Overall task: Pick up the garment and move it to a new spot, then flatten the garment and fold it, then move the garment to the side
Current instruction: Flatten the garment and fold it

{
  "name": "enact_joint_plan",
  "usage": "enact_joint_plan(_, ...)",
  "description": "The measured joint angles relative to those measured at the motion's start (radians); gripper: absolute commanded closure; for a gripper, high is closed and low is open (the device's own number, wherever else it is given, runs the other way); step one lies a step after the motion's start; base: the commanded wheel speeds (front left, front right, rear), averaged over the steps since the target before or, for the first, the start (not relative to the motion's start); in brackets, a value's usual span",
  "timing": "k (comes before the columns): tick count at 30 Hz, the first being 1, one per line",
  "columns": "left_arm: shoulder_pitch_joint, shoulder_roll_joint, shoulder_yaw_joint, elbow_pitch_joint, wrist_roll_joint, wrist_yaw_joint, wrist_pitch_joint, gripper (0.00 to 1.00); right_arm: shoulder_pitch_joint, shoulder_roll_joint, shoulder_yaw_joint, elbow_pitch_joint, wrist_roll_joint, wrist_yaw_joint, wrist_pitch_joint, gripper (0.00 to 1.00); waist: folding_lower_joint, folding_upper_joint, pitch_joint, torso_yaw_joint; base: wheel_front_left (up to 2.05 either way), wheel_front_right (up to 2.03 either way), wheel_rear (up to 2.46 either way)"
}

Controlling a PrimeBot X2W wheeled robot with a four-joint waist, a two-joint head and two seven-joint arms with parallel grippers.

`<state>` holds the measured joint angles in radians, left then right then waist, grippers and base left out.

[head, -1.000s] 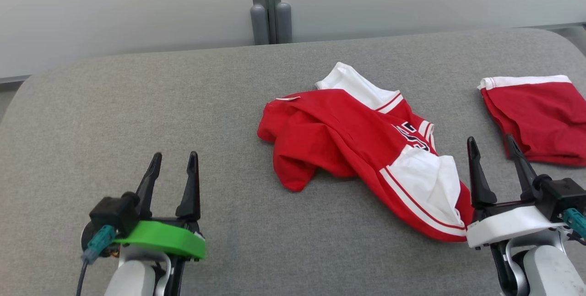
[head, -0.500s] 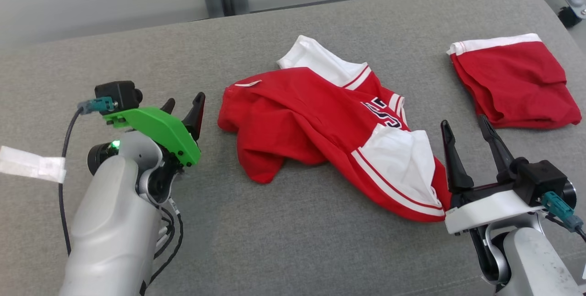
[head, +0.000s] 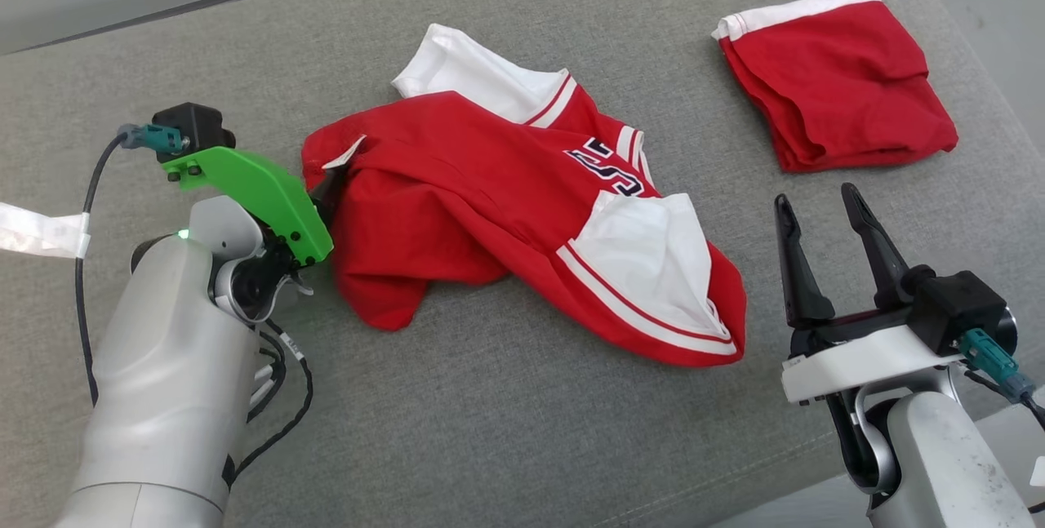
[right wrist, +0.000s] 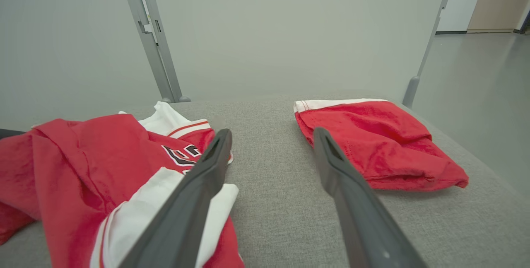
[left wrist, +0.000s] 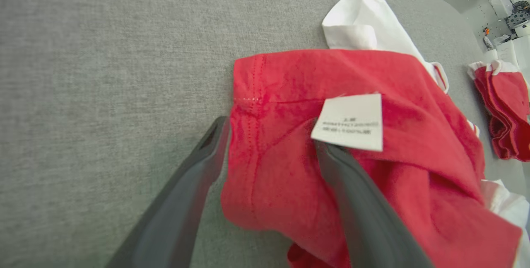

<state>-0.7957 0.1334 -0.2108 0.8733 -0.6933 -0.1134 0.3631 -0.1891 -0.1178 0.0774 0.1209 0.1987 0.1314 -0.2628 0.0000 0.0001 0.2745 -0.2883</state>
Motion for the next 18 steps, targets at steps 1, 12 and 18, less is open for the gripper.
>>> enact_joint_plan(1,-0.002,-0.001,0.0,0.002,-0.002,0.0,0.007,0.0,0.0,0.0,0.0,-0.001,0.0,0.0,0.0,0.0,0.0,0.0,0.004,-0.004,0.0,0.0,0.0)
enact_joint_plan(12,-0.028,0.011,-0.017,0.004,0.017,0.065,-0.062,0.0,-0.006,0.008,0.004,-0.004,-0.009,0.0,0.0,0.0,0.0,0.0,0.024,-0.027,0.0,0.0,0.0)
enact_joint_plan(18,-0.038,0.011,-0.049,0.034,0.04,0.074,-0.072,0.0,-0.012,0.008,0.012,-0.004,-0.009,0.0,0.0,0.0,0.0,0.0,0.03,-0.039,0.0,0.0,0.0)
